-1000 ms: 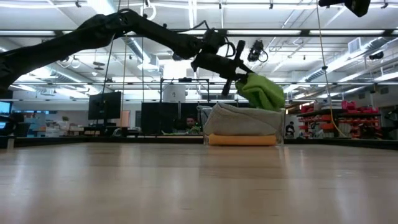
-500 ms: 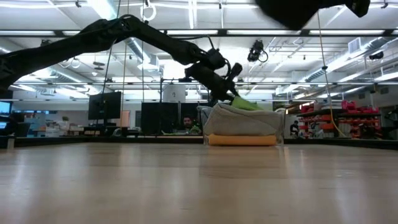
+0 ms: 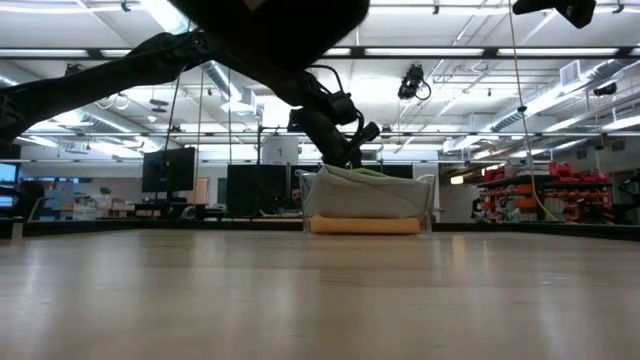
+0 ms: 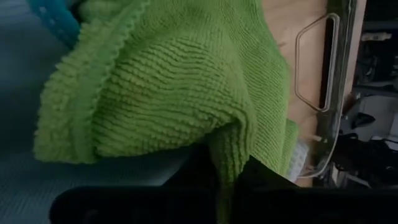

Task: Fold microfiber towels
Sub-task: Put the green microfiber cloth into the transparent bin

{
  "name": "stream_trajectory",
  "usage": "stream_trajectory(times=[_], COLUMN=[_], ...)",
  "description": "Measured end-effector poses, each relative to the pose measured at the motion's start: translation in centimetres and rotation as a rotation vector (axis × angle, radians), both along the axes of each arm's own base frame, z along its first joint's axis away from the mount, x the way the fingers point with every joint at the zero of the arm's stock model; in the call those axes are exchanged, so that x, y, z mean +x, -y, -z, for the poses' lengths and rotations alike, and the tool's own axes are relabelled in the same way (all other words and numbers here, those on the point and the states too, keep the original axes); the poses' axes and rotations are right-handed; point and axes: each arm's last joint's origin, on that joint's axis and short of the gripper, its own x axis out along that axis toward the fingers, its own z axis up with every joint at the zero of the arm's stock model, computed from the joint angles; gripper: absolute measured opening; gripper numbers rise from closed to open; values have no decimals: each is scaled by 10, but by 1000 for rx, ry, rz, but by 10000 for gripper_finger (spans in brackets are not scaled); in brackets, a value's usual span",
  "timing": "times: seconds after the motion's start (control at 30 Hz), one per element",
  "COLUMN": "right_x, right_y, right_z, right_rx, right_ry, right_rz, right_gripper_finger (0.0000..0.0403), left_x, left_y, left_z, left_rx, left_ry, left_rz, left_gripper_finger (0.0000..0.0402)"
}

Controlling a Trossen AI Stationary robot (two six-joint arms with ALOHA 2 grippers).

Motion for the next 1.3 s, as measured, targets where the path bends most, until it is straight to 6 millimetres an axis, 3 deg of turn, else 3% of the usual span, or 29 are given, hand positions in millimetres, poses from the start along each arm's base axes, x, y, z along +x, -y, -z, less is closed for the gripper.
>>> stream_trajectory(times=[0.13,0.47,0.7,0.97,1.3], right_x=[-1,-2,-4,-4,-5], right_y=[0,1,1,1,0], right_z=[1,4,5,6,7], right_rx=[-6,8,4,9,53], right_ry=[-13,-41,-63,-82,-96], right_rz=[-1,-3,-10,-23,-49], right_gripper_finger=[10,10,10,10,10], left_x=[-1,-6,-9,-16,-20], left_y=[0,6,9,12,21], left_z=[0,1,-19,-36,-34], left_rx=[1,-16,18,59,67], left_ry=[-9,-48,-5,-24,-99], left_rz=[5,75,112,116,168], left_gripper_finger=[17,68,87,92,98])
